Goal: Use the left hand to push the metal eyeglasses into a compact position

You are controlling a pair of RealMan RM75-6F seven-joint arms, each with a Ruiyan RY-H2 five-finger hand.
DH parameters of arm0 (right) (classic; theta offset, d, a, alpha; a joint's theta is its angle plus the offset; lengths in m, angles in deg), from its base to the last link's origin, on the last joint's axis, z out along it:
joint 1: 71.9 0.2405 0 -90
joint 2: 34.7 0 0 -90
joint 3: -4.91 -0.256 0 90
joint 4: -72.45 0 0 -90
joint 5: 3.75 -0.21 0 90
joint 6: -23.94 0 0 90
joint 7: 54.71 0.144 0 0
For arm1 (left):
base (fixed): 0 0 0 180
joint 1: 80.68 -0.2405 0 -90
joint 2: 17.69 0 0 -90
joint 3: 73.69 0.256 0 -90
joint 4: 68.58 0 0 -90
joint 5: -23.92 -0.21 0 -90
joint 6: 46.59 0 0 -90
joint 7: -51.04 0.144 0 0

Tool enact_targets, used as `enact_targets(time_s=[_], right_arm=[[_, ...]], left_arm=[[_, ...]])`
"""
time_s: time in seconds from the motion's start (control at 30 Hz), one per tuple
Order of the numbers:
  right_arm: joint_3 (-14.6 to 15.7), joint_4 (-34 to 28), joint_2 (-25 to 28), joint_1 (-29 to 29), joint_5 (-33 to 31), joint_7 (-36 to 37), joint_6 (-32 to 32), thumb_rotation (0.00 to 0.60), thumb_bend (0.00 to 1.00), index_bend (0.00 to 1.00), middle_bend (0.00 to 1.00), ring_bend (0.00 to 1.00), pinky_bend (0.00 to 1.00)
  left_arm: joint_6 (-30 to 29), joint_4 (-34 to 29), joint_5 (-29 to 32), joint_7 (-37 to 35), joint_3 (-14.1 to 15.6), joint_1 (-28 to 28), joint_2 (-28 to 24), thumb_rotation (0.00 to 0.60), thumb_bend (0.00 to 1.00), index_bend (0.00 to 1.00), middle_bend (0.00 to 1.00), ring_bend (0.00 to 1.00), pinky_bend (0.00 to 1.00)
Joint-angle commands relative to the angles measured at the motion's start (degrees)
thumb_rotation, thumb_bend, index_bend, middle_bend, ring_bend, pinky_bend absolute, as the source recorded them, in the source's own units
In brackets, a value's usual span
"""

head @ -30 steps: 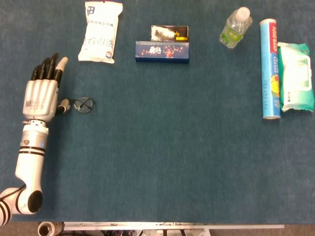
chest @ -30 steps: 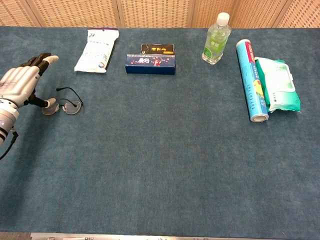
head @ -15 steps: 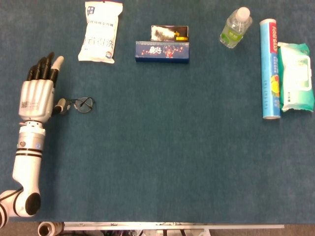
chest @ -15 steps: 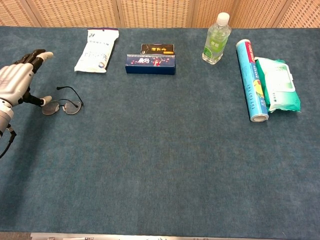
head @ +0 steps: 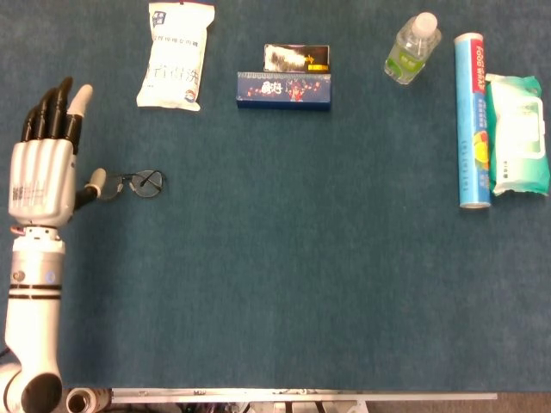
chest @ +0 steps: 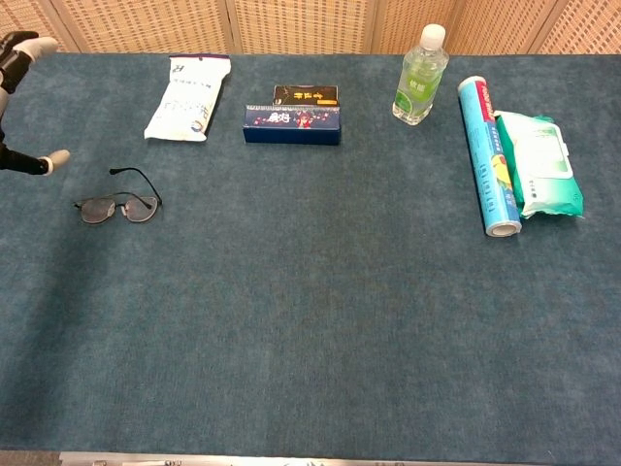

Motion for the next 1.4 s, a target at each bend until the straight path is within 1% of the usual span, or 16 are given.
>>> enact_targets(time_s=[0.03,0.17,0.33,0.53,0.77,0.97,1.4], right_arm=[[-0.01,0.01,0.01,0.0,0.02,0.02,0.03,0.6,0.28,0.43,0.35,0.17,0.39],[-0.04,-0.01,0.12,-0.1,0.07,0.23,0.27,0.6,0.28,0.43,0.35,0.17,0.39],[-0.11,-0.06,0.27,-0.18,0.05,0.51,0.46,0.6,0.28,0.43,0.35,0.17,0.39],[-0.11,-0.11,0.39,-0.23,0.11,0.73,0.55,0.6,0.28,0.43,0.35,0.17,0.39],[-0.22,-0.13,0.63,-0.38,0.09,1.22,0.89,0.6,0.28,0.43,0.35,0.17,0.39],[-0.21,-0.08,0.65,-0.35,0.13,1.27,0.83,0.6,0.28,0.43,0.35,0.17,0.39],[-0.14,-0.03,0.45,-0.23,0.09,0.94,0.5,0.6,0.28,0.43,0.35,0.17,0.39]], left_arm=[[-2.63,-7.09,-1.33,6.66,0.79,-0.7,-2.24,0.6,0.23,0.0,0.0,0.0,0.11],[-2.42,-8.67,-2.2,8.75,1.14,-0.01,-1.22,0.6,0.22,0.0,0.0,0.0,0.11],[-0.55,-8.83,-1.9,11.17,1.29,1.64,0.93,0.6,0.23,0.0,0.0,0.0,0.11],[1.74,-6.67,-1.07,13.11,1.07,3.76,4.01,0.6,0.23,0.0,0.0,0.0,0.11],[3.33,-3.62,1.12,14.02,-0.24,5.69,6.45,0.6,0.22,0.0,0.0,0.0,0.11],[3.53,-1.41,2.06,13.76,-0.71,6.35,7.28,0.6,0.23,0.0,0.0,0.0,0.11],[2.74,1.67,2.97,12.83,-0.6,6.23,7.38,0.6,0.22,0.0,0.0,0.0,0.11]])
